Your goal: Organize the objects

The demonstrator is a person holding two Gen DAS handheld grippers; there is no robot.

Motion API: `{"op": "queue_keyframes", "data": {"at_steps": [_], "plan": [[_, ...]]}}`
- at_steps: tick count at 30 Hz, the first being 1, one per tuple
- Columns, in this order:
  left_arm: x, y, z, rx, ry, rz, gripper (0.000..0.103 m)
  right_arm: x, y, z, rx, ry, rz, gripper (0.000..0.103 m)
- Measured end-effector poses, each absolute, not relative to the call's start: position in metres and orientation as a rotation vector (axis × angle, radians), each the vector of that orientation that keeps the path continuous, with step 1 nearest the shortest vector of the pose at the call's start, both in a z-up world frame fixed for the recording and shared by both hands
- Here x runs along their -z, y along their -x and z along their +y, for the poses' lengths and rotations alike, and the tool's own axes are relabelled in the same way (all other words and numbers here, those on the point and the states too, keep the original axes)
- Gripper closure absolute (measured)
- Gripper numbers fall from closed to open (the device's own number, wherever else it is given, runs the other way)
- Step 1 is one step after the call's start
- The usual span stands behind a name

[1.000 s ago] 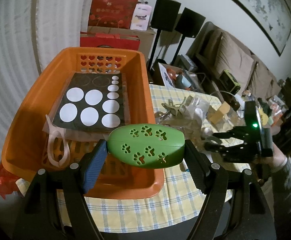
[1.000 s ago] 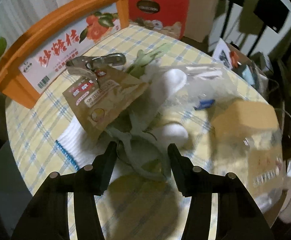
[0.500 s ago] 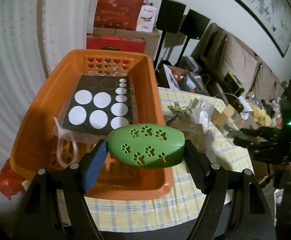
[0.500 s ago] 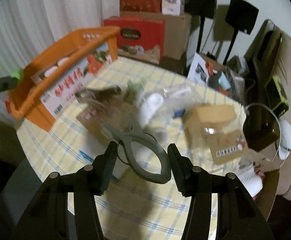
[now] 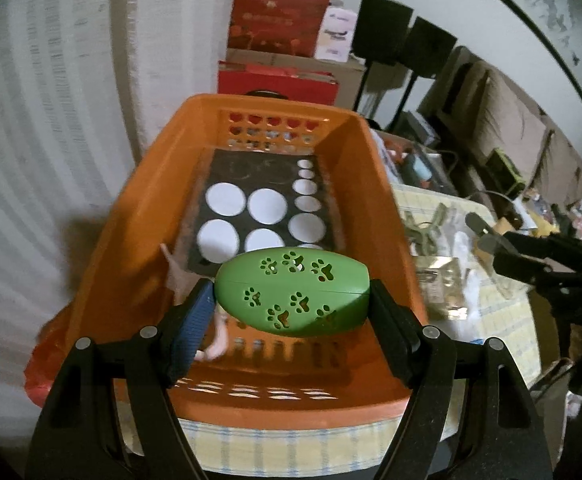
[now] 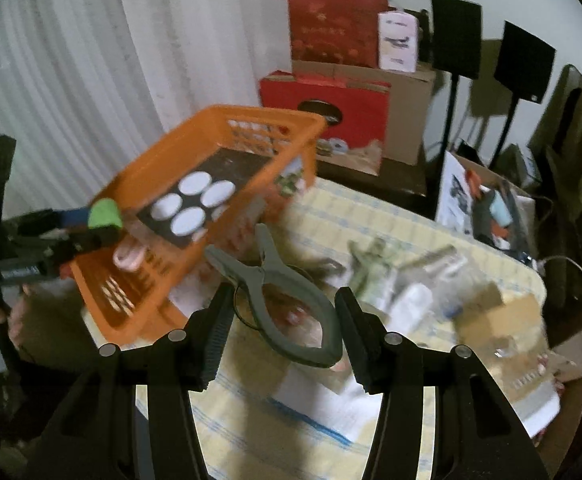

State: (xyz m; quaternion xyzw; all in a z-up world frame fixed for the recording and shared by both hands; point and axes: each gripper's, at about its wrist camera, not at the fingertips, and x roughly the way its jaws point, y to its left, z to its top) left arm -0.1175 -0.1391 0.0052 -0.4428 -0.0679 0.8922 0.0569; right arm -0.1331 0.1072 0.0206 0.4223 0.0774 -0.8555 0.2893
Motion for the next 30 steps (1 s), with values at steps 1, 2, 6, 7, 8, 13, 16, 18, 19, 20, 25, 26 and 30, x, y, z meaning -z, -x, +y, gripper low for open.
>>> {"op": "queue_keyframes", "data": {"at_steps": [1,2,6,7,8,13,16,18,19,20,25,26,30], "plan": [[-0.005,0.118,-0.141,-2.716,1.344,-0.203,0.029,-0.021,0.134,0.099,2.285,-1.124,0.203,0.050],[-0.005,0.119,-0.143,-2.725,1.345,-0.203,0.029,-0.022,0.135,0.095,2.288,-1.124,0.200,0.050],[-0.005,0.120,-0.150,-2.767,1.351,-0.215,0.029,-0.021,0.140,0.074,2.305,-1.124,0.175,0.050],[-0.004,0.120,-0.152,-2.779,1.348,-0.214,0.029,-0.020,0.141,0.068,2.313,-1.128,0.164,0.050],[-0.005,0.120,-0.153,-2.791,1.347,-0.213,0.029,-0.019,0.142,0.066,2.319,-1.130,0.164,0.050],[-0.005,0.122,-0.160,-2.843,1.351,-0.230,0.029,-0.015,0.147,0.050,2.338,-1.136,0.141,0.050],[-0.004,0.124,-0.165,-2.857,1.350,-0.257,0.029,-0.011,0.149,0.042,2.350,-1.139,0.130,0.050],[-0.003,0.126,-0.167,-2.866,1.355,-0.260,0.029,-0.010,0.150,0.036,2.355,-1.141,0.120,0.050],[-0.003,0.128,-0.169,-2.869,1.356,-0.258,0.029,-0.009,0.152,0.032,2.358,-1.145,0.116,0.050],[-0.002,0.129,-0.170,-2.873,1.358,-0.255,0.029,-0.008,0.153,0.029,2.359,-1.148,0.116,0.050],[0.004,0.136,-0.177,-2.881,1.384,-0.256,0.029,-0.004,0.160,0.010,2.362,-1.153,0.095,0.050],[0.006,0.137,-0.178,-2.882,1.392,-0.255,0.029,-0.003,0.161,0.007,2.360,-1.154,0.093,0.050],[0.015,0.142,-0.181,-2.869,1.419,-0.266,0.029,0.002,0.165,-0.009,2.352,-1.158,0.107,0.050]]}}
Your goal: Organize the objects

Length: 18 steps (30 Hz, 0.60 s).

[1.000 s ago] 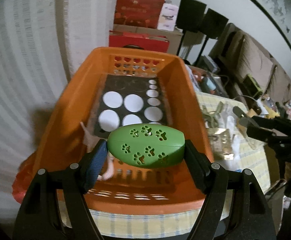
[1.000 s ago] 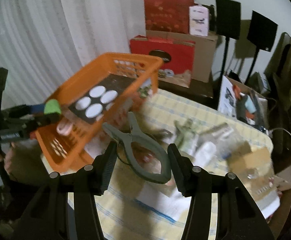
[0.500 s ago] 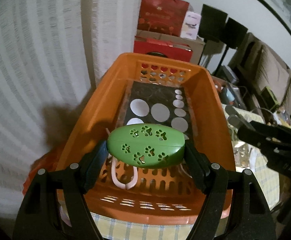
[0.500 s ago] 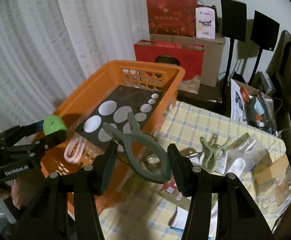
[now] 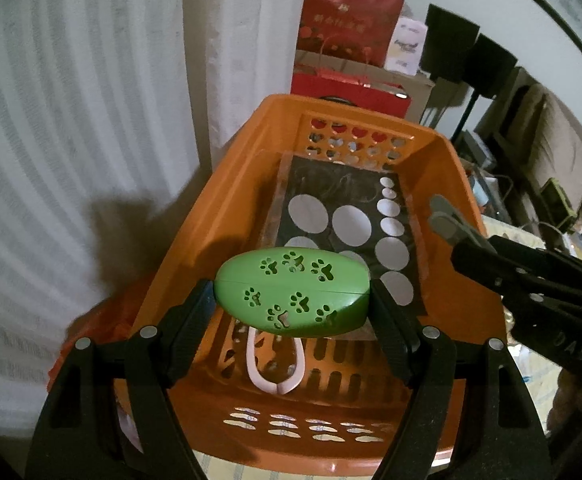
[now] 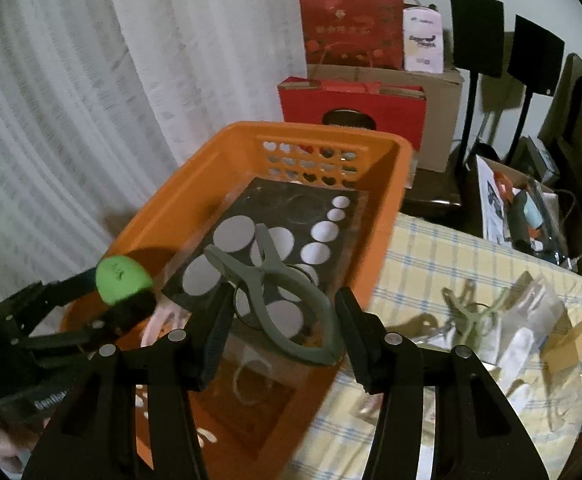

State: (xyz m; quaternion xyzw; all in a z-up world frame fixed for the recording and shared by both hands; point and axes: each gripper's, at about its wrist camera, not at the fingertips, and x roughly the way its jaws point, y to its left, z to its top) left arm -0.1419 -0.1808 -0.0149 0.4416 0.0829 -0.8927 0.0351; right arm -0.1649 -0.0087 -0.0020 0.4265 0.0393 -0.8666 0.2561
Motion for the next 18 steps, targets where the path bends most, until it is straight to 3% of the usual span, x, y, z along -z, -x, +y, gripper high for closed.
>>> {"op": "queue_keyframes", "data": {"at_steps": [13,18], "plan": [[0.020,0.140,-0.182,2.740,-1.367,0.243,0.029,0.015,0.171,-0.021,2.351,-1.173,0.111,0.050],[0.017,0.137,-0.182,2.746,-1.344,0.238,0.022,0.012,0.170,-0.020,2.365,-1.163,0.103,0.046]]}}
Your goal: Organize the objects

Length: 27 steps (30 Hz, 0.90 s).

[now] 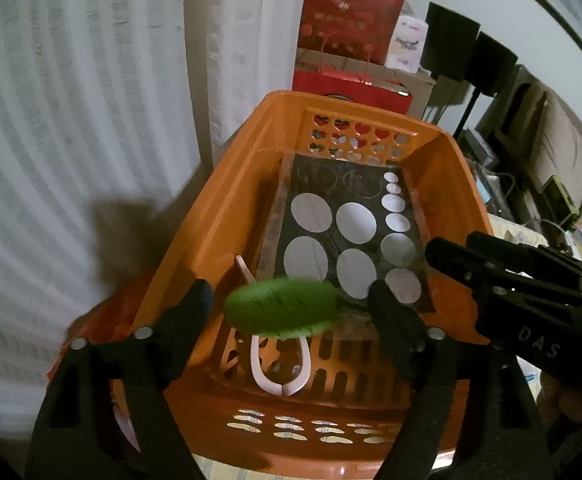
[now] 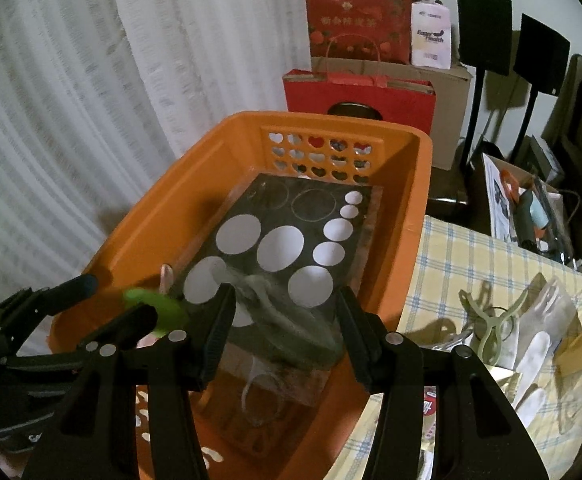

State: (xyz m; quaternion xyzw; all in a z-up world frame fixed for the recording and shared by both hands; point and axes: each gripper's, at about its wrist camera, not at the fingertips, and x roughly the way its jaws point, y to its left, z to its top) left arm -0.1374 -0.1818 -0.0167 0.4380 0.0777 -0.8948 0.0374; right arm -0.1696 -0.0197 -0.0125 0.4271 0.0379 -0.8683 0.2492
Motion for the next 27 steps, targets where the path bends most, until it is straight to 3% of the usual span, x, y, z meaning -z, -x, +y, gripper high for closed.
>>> {"op": "queue_keyframes", "data": {"at_steps": [5,11,16,19,27], "plan": [[0.009,0.134,-0.185,2.752,-1.314,0.262,0.013,0.001,0.166,-0.014,2.370,-1.135,0.078,0.041],[-0.002,0.129,-0.181,2.771,-1.290,0.284,0.005,-0.020,0.158,0.003,2.408,-1.078,0.047,0.019],[-0.015,0.120,-0.169,2.805,-1.242,0.277,0.002,-0.033,0.147,0.028,2.475,-1.038,0.096,0.011],[-0.021,0.116,-0.160,2.842,-1.244,0.300,0.001,-0.037,0.141,0.048,2.500,-1.041,0.117,0.000],[-0.037,0.108,-0.119,2.915,-1.218,0.249,0.000,-0.044,0.125,0.118,2.593,-1.033,0.164,0.001]]}}
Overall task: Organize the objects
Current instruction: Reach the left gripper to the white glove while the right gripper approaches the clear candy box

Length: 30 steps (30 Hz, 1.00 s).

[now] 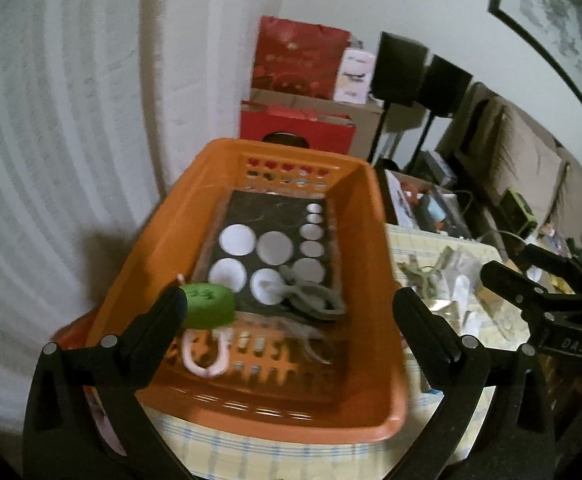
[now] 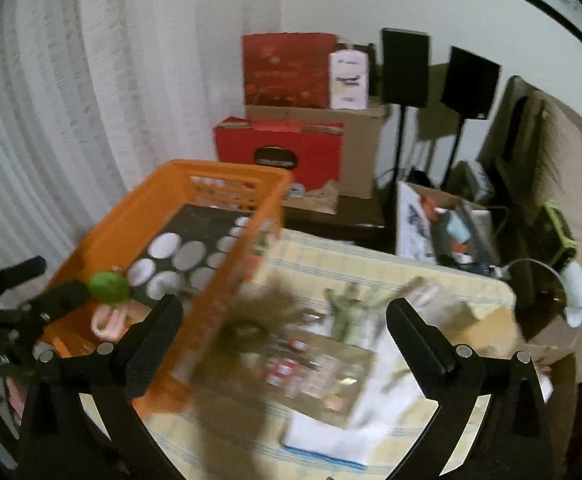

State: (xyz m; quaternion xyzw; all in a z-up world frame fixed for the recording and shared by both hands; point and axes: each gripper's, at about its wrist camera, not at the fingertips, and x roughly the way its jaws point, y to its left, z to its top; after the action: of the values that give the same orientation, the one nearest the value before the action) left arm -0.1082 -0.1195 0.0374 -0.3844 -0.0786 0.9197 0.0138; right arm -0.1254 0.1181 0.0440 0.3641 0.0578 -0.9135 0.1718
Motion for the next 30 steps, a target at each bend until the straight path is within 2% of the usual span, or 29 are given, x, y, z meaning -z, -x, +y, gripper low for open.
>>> {"op": "queue_keyframes", "data": {"at_steps": [16,23,30], "plan": [[-0.028,0.102,-0.007,-2.634,1.202,-0.059,0.000,-0.034,0.106,0.246,2.721,-1.107,0.101,0.001],[-0.021,0.113,0.016,-2.601,1.208,0.099,0.005,-0.026,0.105,0.281,2.746,-1.132,0.082,0.001],[-0.009,0.125,0.031,-2.556,1.250,0.117,0.005,-0.012,0.123,0.319,2.787,-1.165,0.106,0.001]]}}
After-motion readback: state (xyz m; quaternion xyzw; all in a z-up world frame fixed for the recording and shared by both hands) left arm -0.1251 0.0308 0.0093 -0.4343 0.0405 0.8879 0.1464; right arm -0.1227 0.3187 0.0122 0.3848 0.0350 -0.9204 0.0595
